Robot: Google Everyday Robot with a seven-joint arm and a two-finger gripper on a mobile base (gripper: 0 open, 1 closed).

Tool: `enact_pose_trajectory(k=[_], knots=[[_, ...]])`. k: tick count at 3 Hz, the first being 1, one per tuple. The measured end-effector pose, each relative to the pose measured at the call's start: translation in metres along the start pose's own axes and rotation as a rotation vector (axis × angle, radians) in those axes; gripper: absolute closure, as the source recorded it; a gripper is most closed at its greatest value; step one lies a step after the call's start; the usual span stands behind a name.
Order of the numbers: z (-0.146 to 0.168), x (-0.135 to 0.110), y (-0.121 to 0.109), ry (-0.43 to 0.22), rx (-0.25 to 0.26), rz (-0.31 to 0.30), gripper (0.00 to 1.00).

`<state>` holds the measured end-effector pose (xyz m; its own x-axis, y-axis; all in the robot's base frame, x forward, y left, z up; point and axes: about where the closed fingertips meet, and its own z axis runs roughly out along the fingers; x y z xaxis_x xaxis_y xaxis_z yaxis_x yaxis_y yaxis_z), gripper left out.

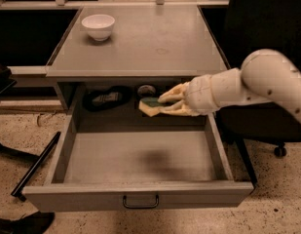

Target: Place sponge into top drawer

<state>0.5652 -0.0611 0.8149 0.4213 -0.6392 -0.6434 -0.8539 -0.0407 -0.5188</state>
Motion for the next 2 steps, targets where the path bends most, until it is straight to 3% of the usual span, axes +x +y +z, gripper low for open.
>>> enact_pose_trajectory(k=[1, 2], knots=[[0.067, 0.013, 0.036, -0.095, -0.112, -0.056, 1.0], [0.119, 0.008, 0.054, -0.138, -0.195, -0.148, 1.0]])
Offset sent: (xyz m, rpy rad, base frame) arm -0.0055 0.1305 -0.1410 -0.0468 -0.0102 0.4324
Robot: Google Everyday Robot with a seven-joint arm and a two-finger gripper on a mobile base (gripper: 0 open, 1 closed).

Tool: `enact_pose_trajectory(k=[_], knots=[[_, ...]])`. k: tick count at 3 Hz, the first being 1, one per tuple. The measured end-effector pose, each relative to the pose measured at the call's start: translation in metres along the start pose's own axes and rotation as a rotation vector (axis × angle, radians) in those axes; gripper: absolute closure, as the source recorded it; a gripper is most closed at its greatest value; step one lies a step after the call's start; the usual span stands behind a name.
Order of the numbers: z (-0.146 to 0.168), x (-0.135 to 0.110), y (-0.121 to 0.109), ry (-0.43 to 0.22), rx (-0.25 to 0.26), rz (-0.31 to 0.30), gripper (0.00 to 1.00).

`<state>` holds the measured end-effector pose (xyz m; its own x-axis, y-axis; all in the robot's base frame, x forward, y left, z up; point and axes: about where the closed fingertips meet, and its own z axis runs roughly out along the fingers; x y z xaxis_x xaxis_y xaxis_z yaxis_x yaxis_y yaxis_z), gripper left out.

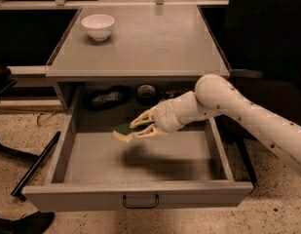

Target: Place sponge into top drawer

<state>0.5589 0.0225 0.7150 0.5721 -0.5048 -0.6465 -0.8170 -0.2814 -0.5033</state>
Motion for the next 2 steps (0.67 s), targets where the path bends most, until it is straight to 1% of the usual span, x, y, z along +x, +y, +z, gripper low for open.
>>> enact_pose_trajectory(k=[1, 2], knots=[[0.039, 0.008, 0.008, 0.0, -0.079, -0.052, 1.0], [0.063, 0.019, 0.018, 0.049, -0.151, -0.101, 1.0]])
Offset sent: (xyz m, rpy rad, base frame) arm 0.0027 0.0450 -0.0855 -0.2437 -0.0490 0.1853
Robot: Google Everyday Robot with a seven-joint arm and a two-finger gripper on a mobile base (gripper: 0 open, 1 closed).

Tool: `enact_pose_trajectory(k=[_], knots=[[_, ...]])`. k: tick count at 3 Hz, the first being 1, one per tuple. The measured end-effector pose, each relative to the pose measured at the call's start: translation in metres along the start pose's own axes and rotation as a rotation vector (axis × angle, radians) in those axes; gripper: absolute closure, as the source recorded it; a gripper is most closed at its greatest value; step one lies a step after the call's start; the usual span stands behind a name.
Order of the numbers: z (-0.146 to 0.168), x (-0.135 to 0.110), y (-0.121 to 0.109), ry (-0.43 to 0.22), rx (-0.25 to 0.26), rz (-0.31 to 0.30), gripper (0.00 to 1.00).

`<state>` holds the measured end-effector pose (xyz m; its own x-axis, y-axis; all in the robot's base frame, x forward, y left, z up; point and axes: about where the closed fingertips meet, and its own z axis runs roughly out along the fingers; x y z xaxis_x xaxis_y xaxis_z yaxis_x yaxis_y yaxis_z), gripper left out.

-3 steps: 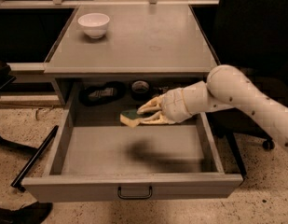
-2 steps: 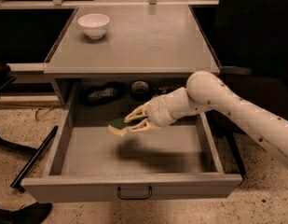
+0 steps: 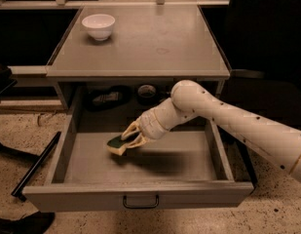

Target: Place sponge into top drawer

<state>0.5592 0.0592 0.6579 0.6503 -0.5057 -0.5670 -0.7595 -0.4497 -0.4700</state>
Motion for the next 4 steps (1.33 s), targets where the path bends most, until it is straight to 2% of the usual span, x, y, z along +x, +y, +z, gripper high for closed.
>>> enact_pose_trajectory(k=[1, 2, 3, 4], knots=[[0.0094, 0.0156, 0.0077, 0.068, -0.045, -0.023, 1.0], [0.0099, 0.0168, 0.0084, 0.072, -0.047, -0.025, 1.0], [0.0099, 0.0168, 0.0084, 0.071, -0.047, -0.025, 0.81], [0.0099, 0.0168, 0.0084, 0.071, -0.047, -0.025, 0.58]])
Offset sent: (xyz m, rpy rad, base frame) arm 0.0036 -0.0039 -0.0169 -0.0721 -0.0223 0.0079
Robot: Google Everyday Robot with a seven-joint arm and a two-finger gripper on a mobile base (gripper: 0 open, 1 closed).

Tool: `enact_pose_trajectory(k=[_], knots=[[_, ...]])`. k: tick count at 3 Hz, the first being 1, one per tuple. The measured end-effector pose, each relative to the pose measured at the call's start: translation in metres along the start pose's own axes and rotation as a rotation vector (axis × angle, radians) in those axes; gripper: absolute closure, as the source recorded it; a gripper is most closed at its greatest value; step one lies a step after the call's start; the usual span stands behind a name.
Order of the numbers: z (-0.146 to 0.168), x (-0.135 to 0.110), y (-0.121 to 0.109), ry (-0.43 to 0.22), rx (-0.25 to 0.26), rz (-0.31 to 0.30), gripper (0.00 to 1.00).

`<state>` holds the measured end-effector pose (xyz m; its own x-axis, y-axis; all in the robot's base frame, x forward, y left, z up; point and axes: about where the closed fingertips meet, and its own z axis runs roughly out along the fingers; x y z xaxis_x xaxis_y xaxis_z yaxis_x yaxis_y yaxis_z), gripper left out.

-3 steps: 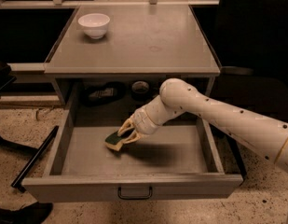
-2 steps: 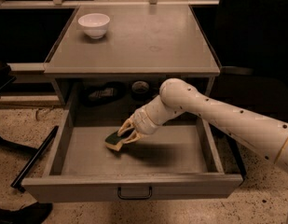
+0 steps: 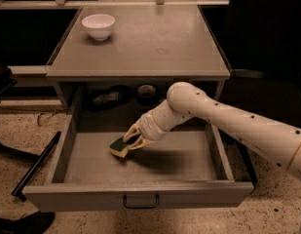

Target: Place sponge into top drawer

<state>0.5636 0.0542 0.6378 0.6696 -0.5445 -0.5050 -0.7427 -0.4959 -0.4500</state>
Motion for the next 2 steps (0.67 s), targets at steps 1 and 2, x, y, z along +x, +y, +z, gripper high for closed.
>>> enact_pose_trajectory(k=[1, 2], knots=[[0.0001, 0.0, 0.0, 0.0, 0.0, 0.0, 0.35], [0.0001, 0.0, 0.0, 0.0, 0.0, 0.0, 0.12]])
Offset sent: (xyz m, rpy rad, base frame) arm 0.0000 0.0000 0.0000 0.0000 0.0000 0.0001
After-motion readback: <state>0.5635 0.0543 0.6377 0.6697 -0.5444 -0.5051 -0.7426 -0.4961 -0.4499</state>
